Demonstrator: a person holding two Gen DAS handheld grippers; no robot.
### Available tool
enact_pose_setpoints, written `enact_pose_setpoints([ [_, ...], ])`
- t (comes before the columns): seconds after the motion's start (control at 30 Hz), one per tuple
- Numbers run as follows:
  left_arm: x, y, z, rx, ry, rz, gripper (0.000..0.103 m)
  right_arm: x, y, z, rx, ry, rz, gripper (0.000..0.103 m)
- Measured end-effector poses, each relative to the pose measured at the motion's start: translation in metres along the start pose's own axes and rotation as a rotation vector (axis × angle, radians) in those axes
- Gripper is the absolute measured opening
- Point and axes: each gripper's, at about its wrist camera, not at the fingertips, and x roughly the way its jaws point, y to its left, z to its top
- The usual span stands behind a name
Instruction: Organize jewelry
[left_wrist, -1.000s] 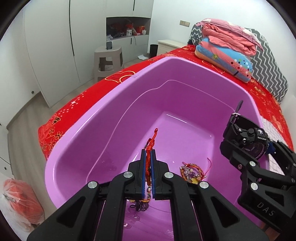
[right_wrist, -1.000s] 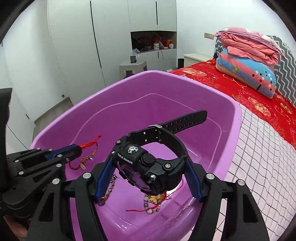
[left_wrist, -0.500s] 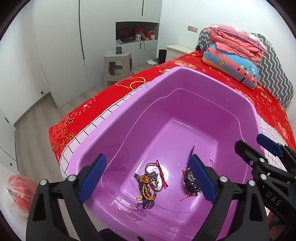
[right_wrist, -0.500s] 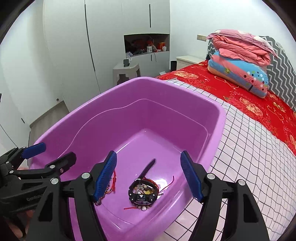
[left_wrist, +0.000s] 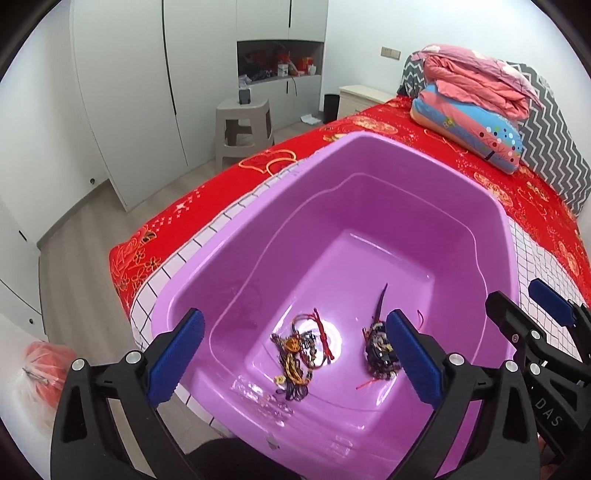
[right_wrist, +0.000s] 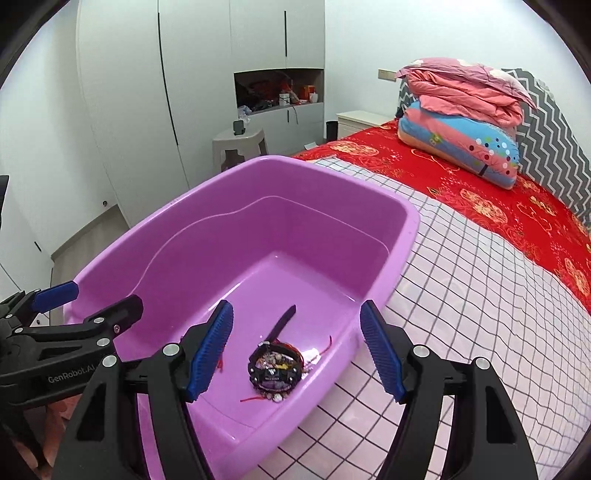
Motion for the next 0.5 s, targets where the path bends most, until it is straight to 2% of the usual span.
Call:
enact_pose_setpoints([
  [0.5,-0.031,-0.009,0.000,0.009,-0.001,0.026,0.097,-0.028,0.001,-0.003,0.011,0.018,-0.021,0.068],
])
